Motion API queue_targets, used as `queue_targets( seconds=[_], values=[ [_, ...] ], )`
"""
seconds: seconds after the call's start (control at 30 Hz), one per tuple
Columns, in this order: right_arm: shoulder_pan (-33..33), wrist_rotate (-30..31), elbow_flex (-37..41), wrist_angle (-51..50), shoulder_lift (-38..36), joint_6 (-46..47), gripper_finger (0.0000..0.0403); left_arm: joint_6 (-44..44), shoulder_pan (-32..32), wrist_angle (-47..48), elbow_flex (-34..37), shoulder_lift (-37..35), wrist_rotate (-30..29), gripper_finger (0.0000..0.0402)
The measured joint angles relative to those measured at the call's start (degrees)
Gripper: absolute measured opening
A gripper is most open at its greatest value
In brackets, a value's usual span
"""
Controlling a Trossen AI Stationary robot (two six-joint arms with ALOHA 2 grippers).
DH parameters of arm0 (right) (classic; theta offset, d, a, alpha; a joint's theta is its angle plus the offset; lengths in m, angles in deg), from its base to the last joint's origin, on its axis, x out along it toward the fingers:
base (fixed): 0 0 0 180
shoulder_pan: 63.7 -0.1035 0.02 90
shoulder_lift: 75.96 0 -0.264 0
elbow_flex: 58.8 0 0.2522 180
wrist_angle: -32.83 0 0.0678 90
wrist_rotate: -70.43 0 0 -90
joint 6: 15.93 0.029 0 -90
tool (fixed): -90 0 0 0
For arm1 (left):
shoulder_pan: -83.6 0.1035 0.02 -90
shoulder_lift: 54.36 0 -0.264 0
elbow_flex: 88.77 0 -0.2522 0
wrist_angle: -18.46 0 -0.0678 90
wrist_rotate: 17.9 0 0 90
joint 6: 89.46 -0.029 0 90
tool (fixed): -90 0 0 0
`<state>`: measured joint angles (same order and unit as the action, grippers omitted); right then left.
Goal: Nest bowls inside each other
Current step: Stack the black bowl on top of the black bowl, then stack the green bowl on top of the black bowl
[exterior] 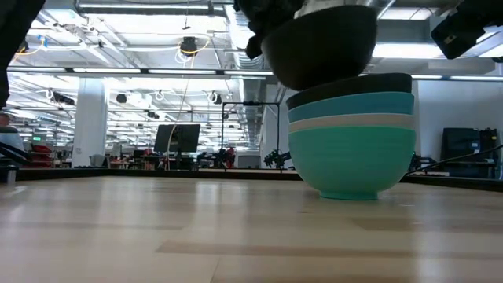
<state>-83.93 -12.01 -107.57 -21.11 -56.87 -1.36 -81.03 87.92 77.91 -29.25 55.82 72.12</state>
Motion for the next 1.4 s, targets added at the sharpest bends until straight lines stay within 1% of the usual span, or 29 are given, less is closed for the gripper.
queue_targets(
  seconds=[0.07,0.17,0.2,0.3,0.37,0.43,0.5,0.53,0.6,0.77,0.87,1.1,1.3,1.4],
  values=[
    [0.0,0.0,0.0,0.0,0.0,0.0,0.0177,-0.3,-0.1,-1.8,-0.2,1.2,0.6,0.0000],
    [0.0,0.0,0.0,0.0,0.0,0.0,0.0177,-0.4,-0.1,-1.7,0.0,3.0,3.7,0.0000],
    [0.0,0.0,0.0,0.0,0.0,0.0,0.0177,-0.2,-0.1,-3.9,0.0,3.5,4.3,0.0000],
    [0.0,0.0,0.0,0.1,0.1,0.0,0.0177,0.0,-0.1,-3.3,0.0,4.0,4.4,0.0000],
    [0.1,0.0,0.0,-0.1,0.2,0.0,0.0177,0.0,-0.1,-5.2,-0.2,4.7,4.2,0.0000],
    [0.1,0.0,0.0,0.0,0.4,0.0,0.0177,0.0,-0.1,-3.8,0.0,4.9,4.2,0.0000],
    [0.1,0.0,0.0,-0.1,0.7,0.0,0.0177,-0.3,-0.1,-6.5,-0.2,5.6,4.3,0.0000],
    [0.1,0.0,0.0,-0.1,0.8,0.0,0.0177,-0.3,-0.1,-6.3,-0.2,5.7,4.5,0.0000],
    [0.1,0.0,0.0,0.0,0.9,0.0,0.0177,-0.3,-0.1,-4.7,-0.1,6.5,5.3,0.0000],
    [0.1,0.0,0.0,0.0,0.9,0.0,0.0177,-0.3,-0.1,-5.0,0.0,8.1,7.7,0.0002],
    [0.1,0.0,0.0,0.0,0.9,0.0,0.0177,-0.5,-0.1,-5.4,0.0,8.2,9.1,0.0011],
    [0.1,0.0,0.0,0.0,0.9,0.0,0.0177,-1.3,0.0,-6.8,-0.9,8.0,9.7,0.0040],
    [0.1,0.0,0.0,0.0,0.9,0.0,0.0177,-1.1,0.0,-6.4,-1.0,7.9,10.1,0.0074],
    [0.1,0.0,0.0,0.0,0.9,0.0,0.0177,0.4,0.0,-6.0,-1.8,7.9,12.6,0.0089]
  ],
)
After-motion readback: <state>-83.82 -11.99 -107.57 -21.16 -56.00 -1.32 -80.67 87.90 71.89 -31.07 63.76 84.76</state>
